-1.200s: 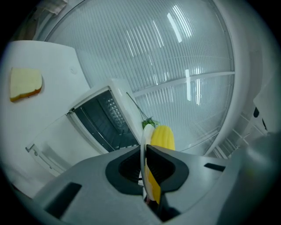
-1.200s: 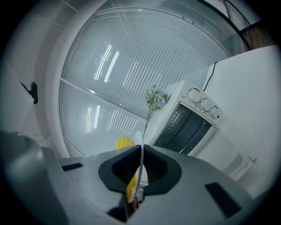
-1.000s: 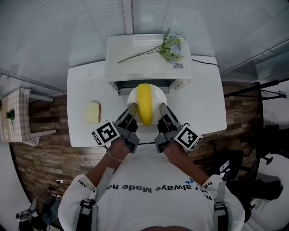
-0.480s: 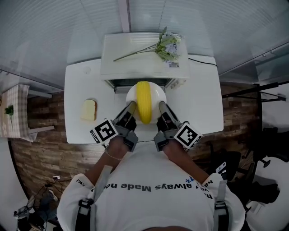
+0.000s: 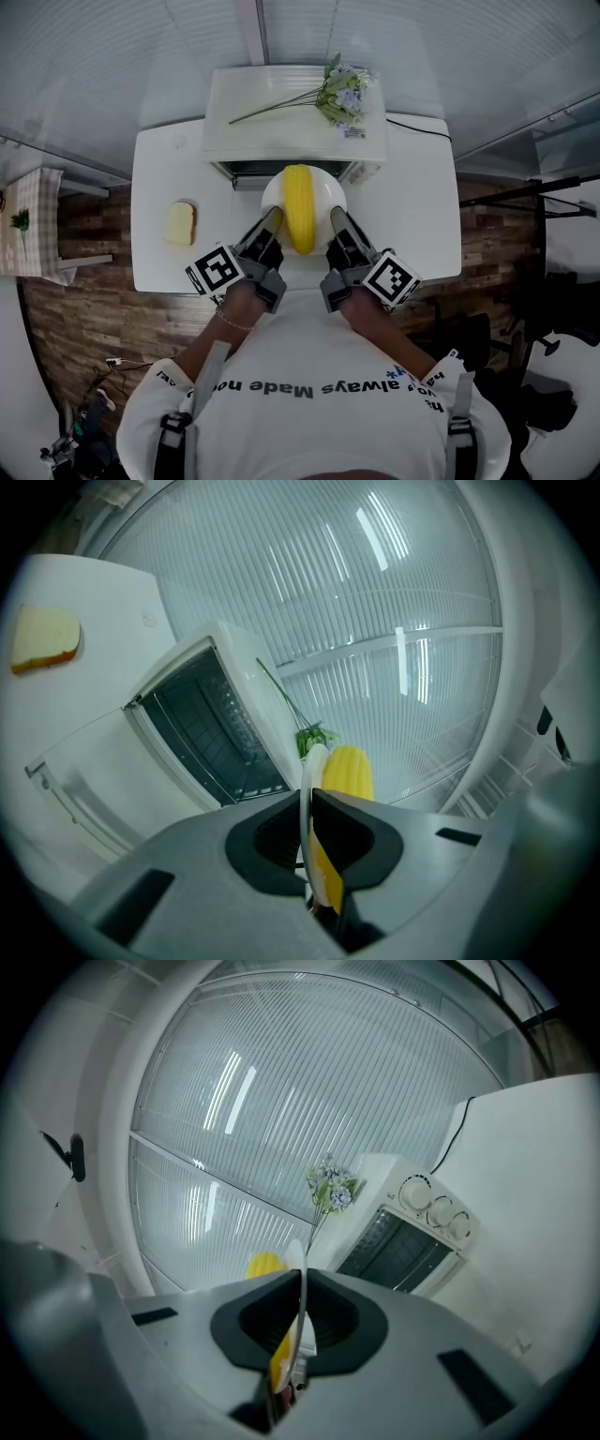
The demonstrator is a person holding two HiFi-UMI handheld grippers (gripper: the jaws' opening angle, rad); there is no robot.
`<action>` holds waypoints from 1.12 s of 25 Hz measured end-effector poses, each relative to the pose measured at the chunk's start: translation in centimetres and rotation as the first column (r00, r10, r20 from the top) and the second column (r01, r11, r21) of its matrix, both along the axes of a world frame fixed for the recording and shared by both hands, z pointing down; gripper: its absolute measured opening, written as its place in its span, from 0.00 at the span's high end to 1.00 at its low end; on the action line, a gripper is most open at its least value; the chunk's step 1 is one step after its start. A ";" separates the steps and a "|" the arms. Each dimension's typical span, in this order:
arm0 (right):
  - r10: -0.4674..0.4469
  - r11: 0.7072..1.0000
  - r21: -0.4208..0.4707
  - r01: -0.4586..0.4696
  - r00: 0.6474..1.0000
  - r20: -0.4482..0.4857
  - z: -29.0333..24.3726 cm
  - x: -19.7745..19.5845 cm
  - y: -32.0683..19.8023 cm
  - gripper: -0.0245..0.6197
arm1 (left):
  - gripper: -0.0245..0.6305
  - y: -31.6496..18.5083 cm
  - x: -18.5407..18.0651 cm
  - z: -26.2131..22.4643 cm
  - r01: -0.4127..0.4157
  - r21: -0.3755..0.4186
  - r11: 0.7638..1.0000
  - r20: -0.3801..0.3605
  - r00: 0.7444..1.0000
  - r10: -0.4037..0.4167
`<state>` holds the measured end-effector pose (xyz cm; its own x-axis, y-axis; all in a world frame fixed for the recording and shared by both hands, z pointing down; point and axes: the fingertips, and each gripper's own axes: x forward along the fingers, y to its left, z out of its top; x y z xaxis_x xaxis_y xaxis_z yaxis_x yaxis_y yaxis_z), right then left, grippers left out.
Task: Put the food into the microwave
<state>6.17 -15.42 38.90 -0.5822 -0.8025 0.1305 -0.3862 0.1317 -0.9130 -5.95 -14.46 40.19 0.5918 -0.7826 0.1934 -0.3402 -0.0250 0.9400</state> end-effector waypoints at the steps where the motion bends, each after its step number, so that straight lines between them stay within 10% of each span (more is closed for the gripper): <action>1: -0.002 1.000 -0.003 0.002 1.000 -0.001 0.1 0.0 0.0 0.93 | 0.93 0.0 0.0 0.1 0.000 -0.002 1.000 0.002 1.000 0.000; 28: 0.013 0.992 -0.123 -0.017 0.999 -0.031 9.4 -1.1 -1.8 0.93 | 0.93 -1.9 -1.1 9.3 -0.065 -0.104 0.992 0.015 0.998 0.067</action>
